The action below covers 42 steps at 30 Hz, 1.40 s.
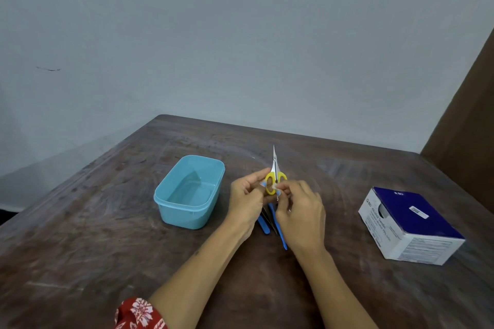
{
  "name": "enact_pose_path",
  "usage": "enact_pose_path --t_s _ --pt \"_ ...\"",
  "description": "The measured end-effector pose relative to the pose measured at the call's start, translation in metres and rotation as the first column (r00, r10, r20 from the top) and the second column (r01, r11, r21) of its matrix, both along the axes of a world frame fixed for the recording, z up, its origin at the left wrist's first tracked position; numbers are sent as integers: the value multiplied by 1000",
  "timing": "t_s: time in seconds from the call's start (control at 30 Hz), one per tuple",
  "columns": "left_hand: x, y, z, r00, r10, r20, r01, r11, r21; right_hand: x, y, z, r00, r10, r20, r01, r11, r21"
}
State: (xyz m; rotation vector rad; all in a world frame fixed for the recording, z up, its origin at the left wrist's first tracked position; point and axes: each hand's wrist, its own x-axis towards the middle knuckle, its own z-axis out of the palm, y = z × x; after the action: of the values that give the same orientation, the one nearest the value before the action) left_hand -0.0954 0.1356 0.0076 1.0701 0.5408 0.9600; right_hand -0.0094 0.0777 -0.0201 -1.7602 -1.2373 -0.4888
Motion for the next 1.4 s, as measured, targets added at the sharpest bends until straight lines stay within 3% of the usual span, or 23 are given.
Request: enact_pose_path --t_s 0.2,0.63,0.93,1.4 --pt "1 -3 2 995 -74 -69 75 997 21 1 -4 6 996 -87 -33 89 991 100" --pt "0 -5 3 988 -36 -148 52 993 102 1 -3 4 998 -54 -21 56 993 108" --pt "0 0 3 995 1 -100 6 998 69 0 -2 3 1000 -28 -14 29 993 113" --pt "0 -7 3 984 6 -179 22 988 150 0 -3 4 993 -44 -113 55 994 97"
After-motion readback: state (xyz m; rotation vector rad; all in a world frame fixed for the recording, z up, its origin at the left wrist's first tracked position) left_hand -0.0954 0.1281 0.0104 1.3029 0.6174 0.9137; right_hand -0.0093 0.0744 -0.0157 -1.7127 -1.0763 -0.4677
